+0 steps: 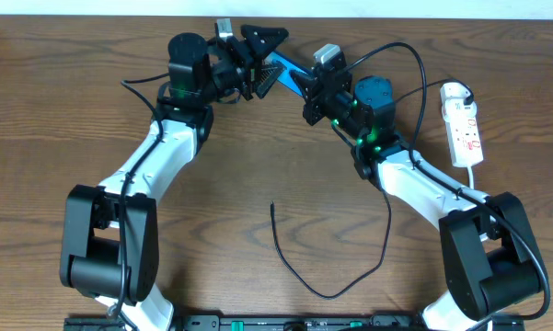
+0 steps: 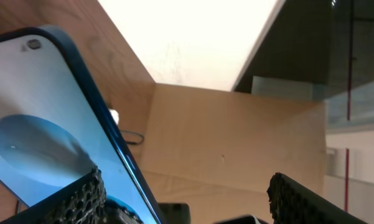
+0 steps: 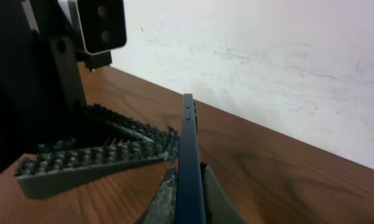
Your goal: Plug charger to phone and switch on socket
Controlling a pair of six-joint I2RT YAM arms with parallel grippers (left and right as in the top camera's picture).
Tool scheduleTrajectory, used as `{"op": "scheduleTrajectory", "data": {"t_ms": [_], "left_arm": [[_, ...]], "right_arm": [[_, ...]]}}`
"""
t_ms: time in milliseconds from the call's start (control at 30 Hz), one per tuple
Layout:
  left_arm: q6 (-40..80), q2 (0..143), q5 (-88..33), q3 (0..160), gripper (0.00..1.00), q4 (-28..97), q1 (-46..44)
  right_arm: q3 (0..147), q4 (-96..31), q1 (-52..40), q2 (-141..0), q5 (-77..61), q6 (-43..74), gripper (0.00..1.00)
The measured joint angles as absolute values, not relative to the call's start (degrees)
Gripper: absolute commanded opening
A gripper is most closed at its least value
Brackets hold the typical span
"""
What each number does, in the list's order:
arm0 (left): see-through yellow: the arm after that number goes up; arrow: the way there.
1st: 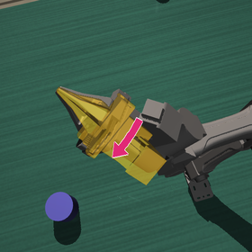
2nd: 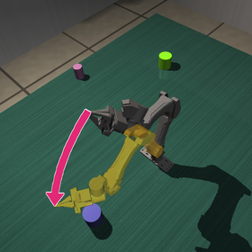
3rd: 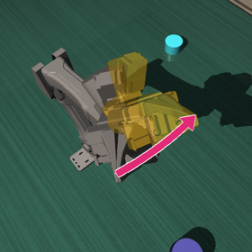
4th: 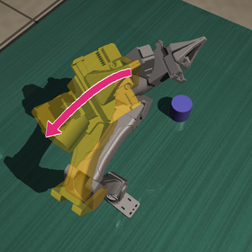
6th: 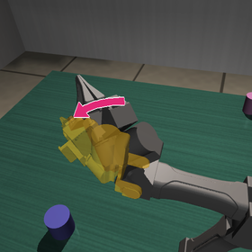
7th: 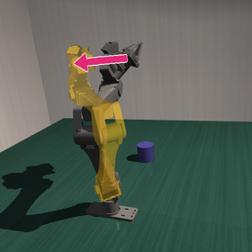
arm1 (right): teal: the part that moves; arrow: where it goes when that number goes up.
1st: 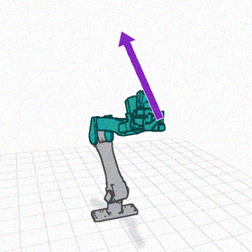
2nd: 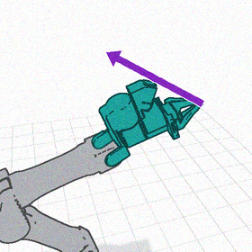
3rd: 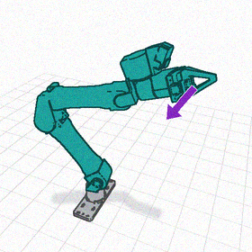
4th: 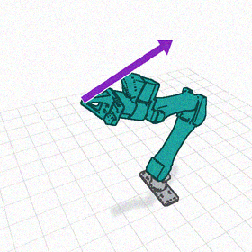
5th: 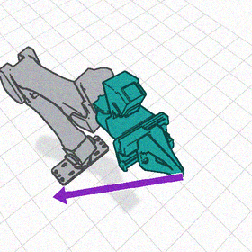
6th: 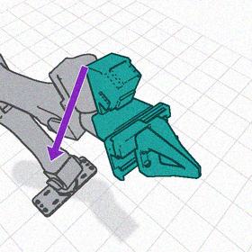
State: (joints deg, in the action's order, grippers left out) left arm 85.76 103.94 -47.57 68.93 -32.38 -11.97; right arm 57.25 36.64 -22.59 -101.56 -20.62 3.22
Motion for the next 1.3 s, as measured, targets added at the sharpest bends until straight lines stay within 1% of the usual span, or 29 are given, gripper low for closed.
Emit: {"op": "scheduleTrajectory", "data": {"t_ms": [200, 400, 733, 933, 1167, 1233, 1300], "left_arm": [[88.5, 103.9, -52.5, 68.9, 0.85, -38.9, -9.8], [91.1, 103.9, -56.1, 68.9, 0.85, -41.2, -8.2], [91.5, 103.9, -56.9, 68.9, 0.85, -41.2, -8.0], [91.5, 103.9, -56.9, 68.9, 0.85, -41.2, -8.0], [91.4, 103.9, -56.9, 68.9, 0.85, -41.2, -6.8], [91.2, 103.9, -56.9, 68.9, 0.85, -41.2, -6.5], [90.6, 103.9, -56.7, 68.9, 0.85, -41.1, -6.5]], "right_arm": [[57.3, 36.8, -21.3, -101.6, -20.1, 3.2, 0.01], [57.3, 39.5, -20.2, -101.6, -18.3, 3.4, 0.01], [57.3, 47.6, -20.2, -101.6, -14.3, 13.5, 0.01], [57.3, 50.2, -20.2, -101.6, -10.0, 26.5, 0.01], [57.3, 51.0, -20.0, -101.6, -7.1, 45.8, 0.01], [57.3, 51.0, -19.7, -101.6, -7.0, 54.9, 0.01], [57.3, 51.0, -19.7, -101.6, -7.3, 61.5, 0.01]]}}
